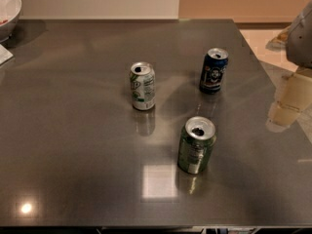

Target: Pick pepsi can

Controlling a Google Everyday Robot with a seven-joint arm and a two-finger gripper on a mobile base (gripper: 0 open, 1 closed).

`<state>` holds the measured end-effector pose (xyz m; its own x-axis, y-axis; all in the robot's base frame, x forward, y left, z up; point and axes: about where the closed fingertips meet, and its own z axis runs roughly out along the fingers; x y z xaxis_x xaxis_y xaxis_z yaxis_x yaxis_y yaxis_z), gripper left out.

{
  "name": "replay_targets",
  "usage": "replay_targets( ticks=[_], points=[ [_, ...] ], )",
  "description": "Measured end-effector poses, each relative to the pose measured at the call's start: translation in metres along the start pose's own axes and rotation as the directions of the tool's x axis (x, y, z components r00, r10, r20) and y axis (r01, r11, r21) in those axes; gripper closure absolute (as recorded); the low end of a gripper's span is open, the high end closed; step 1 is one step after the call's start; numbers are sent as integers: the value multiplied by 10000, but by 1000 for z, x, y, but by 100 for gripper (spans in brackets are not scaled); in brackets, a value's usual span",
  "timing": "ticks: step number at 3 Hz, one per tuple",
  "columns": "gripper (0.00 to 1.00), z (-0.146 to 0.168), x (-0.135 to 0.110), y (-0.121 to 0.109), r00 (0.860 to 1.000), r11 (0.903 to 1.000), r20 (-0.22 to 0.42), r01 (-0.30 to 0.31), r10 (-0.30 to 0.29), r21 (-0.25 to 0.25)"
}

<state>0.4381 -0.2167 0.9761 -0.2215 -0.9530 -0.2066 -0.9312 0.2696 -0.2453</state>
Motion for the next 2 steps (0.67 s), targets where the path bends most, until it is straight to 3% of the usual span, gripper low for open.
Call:
replay_targets(
  ticks=[1,2],
  points=[
    [0,2,-1,-7,10000,10000,59,-43,43,-22],
    [0,15,-5,-29,9981,9997,589,-197,207,-174]
  ],
)
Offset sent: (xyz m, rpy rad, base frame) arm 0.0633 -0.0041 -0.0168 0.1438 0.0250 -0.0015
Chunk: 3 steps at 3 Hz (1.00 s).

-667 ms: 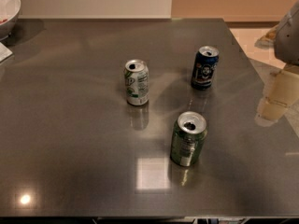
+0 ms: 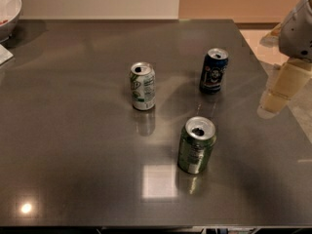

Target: Pick pepsi can

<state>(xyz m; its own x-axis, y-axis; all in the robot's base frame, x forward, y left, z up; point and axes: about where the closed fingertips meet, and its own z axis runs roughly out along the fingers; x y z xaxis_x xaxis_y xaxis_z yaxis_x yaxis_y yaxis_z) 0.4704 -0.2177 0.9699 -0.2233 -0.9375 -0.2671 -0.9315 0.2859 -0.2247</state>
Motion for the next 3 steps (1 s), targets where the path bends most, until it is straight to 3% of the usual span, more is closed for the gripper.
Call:
replay_targets(
  ticks=[2,3],
  points=[
    [0,36,-19,-53,9905,9997,1348,-254,258,-42],
    [0,47,-24,-68,9850,9995,1695,-323,325,-36]
  ],
)
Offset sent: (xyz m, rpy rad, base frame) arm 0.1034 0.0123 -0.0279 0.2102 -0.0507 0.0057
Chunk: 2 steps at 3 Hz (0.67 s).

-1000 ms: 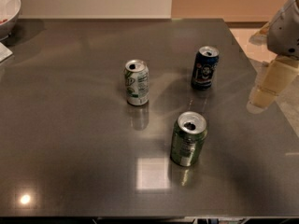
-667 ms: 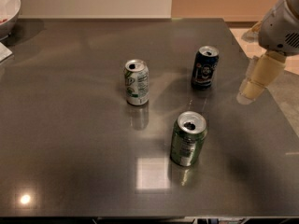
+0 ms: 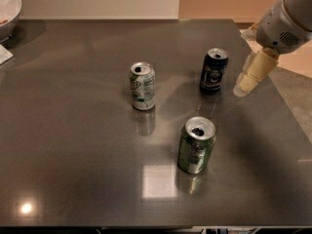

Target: Pick pepsi can

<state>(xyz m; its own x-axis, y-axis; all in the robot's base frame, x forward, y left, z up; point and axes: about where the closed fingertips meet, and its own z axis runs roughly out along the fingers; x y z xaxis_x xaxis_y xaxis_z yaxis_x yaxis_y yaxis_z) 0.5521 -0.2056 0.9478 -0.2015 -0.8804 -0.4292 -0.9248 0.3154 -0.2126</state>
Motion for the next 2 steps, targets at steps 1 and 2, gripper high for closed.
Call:
replay_targets(
  ticks=[1,2],
  points=[
    [0,26,-4,-29,9989,9994,358,-287,294,-215],
    [0,44,-7,-46,9977,9977,451,-486,507,-470]
  ],
)
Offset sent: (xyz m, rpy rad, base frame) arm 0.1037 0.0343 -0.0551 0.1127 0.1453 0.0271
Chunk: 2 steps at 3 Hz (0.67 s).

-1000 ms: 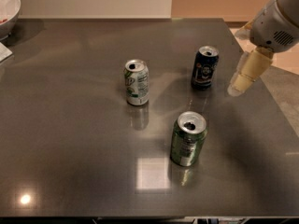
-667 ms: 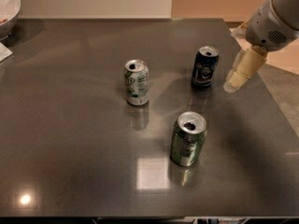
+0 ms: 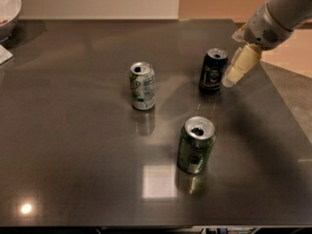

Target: Pick pepsi can

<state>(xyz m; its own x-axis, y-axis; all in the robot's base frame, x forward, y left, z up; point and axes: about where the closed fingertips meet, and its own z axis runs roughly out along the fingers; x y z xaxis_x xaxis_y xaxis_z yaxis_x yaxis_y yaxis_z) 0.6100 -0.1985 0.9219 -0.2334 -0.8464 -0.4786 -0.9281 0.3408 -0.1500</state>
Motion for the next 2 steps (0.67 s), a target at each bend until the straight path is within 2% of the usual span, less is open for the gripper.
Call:
replay_targets(
  ticks=[1,2],
  points=[
    [0,18,-6,-15,9999,9994,52,-137,139,-332],
    [0,38,-14,-20,9998,9971,132,-128,138,-753]
  ],
)
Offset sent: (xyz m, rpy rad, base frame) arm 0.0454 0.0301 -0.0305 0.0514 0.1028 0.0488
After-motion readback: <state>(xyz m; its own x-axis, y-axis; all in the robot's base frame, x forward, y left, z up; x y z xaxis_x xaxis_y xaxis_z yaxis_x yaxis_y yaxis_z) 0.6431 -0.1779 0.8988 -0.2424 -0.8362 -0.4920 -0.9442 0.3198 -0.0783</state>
